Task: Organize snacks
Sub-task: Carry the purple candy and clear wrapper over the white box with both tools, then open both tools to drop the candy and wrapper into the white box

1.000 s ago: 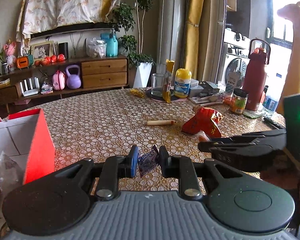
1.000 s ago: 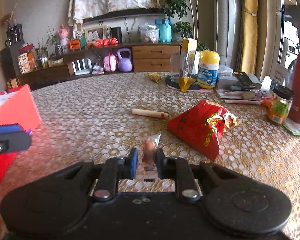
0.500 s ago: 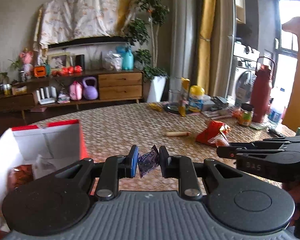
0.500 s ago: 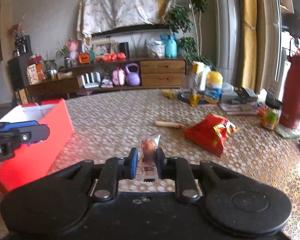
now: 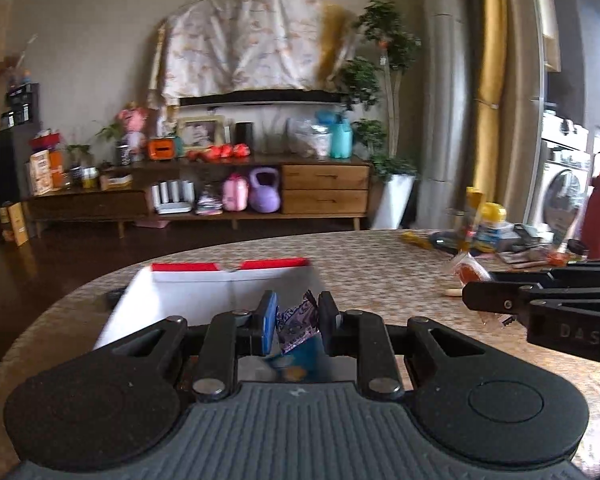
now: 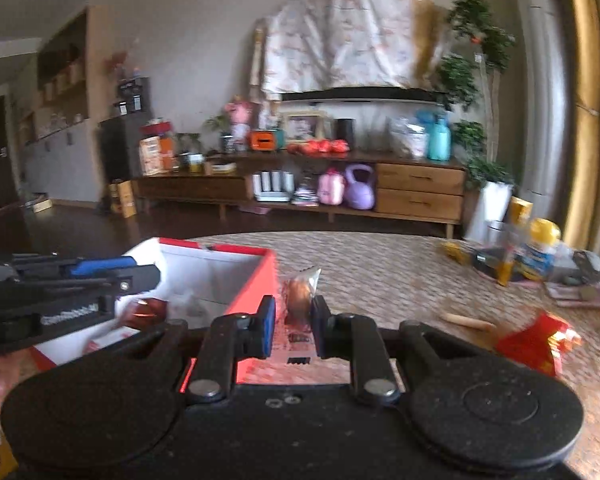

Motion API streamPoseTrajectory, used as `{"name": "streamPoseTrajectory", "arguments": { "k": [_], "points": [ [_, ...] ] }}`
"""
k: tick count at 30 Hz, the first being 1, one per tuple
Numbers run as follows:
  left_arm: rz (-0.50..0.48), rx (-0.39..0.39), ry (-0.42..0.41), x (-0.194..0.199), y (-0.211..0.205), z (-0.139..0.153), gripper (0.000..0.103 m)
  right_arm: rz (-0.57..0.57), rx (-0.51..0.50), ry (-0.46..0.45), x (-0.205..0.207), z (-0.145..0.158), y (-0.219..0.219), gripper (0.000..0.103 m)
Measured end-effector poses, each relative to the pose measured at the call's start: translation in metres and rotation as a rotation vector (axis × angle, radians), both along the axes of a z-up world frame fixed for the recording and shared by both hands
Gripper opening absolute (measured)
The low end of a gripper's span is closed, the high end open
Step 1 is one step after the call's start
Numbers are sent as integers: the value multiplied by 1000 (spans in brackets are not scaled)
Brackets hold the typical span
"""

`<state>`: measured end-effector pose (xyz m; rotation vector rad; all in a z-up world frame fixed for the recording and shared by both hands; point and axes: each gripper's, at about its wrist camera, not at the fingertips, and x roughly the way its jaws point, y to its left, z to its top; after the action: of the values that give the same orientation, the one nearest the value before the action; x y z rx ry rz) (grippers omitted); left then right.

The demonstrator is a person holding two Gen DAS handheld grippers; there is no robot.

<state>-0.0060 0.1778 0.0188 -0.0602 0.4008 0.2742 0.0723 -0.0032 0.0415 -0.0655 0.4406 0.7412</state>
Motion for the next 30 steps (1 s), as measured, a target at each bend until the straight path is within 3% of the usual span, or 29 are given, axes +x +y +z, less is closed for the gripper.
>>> {"name": "streamPoseTrajectory", "arguments": {
  "k": [14, 30],
  "points": [
    [105, -61, 80, -11, 59, -32, 22, 165, -82, 27, -5, -16, 96, 17],
    [103, -92, 126, -12, 68, -47, 22, 199, -139, 66, -19, -37, 111, 18]
  ]
}}
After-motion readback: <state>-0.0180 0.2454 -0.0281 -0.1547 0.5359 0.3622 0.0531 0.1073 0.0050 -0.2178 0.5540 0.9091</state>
